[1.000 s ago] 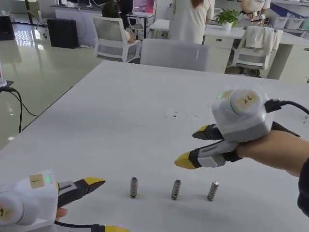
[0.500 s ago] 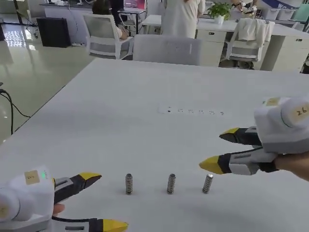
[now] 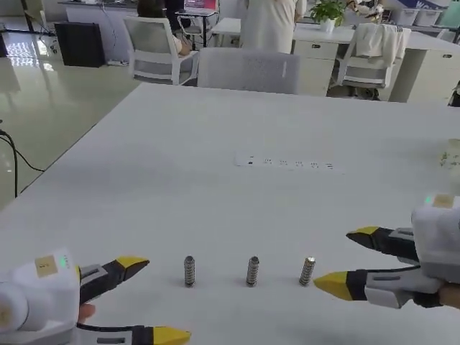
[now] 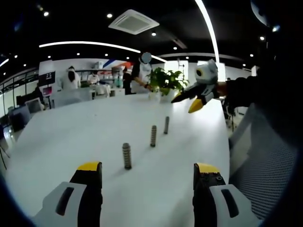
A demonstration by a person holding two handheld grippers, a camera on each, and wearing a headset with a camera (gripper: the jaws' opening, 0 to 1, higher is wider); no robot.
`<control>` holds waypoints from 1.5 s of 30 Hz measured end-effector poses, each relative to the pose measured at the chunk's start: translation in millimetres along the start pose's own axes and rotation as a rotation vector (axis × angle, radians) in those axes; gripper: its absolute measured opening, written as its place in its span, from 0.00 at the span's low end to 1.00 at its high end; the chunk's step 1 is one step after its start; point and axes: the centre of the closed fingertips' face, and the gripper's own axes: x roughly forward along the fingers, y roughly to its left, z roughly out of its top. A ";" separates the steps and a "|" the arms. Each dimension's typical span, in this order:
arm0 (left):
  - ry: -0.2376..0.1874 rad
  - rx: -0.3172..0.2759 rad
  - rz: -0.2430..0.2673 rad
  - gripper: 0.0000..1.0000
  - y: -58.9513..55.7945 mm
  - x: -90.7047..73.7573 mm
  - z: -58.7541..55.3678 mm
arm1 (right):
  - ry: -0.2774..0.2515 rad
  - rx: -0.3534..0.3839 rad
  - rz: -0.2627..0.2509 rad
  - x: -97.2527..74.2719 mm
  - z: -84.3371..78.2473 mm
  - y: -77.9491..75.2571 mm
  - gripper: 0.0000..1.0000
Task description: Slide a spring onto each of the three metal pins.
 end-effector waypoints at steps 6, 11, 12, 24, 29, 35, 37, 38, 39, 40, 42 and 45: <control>0.000 -0.009 0.007 0.76 -0.8 -0.2 -1.8 | -0.024 -0.024 0.008 5.9 -13.2 10.6 0.69; 0.000 -0.013 0.007 0.76 -2.2 0.5 -4.4 | -0.039 -0.026 0.004 9.9 -21.8 16.4 0.75; 0.000 -0.013 0.007 0.76 -2.6 0.8 -4.9 | -0.038 -0.023 0.002 10.7 -23.6 16.6 0.76; -0.001 -0.014 0.007 0.77 -3.2 2.4 -6.5 | -0.052 -0.002 -0.017 15.7 -30.7 21.2 0.82; -0.001 -0.022 0.009 0.78 -3.6 2.5 -9.2 | -0.053 -0.003 -0.014 17.5 -30.2 22.7 0.83; -0.003 -0.030 0.013 0.78 -3.1 2.6 -10.9 | -0.054 -0.002 -0.012 19.3 -29.0 23.9 0.83; -0.003 -0.031 0.012 0.78 -3.5 2.9 -11.3 | -0.054 -0.001 -0.013 19.5 -28.9 23.9 0.84; -0.003 -0.031 0.012 0.78 -3.5 2.9 -11.5 | -0.051 0.000 -0.013 19.5 -29.6 23.9 0.83; -0.003 -0.031 0.012 0.78 -3.4 3.0 -11.6 | -0.050 0.001 -0.013 19.5 -30.0 23.9 0.84; -0.003 -0.032 0.013 0.78 -3.0 3.0 -11.6 | -0.050 0.002 -0.013 19.5 -29.9 23.9 0.84; -0.004 -0.033 0.014 0.78 -2.5 3.0 -11.2 | -0.049 0.003 -0.015 19.5 -29.8 23.2 0.84; -0.003 -0.033 0.015 0.78 -2.2 3.0 -11.2 | -0.053 0.005 -0.015 19.6 -28.7 22.7 0.84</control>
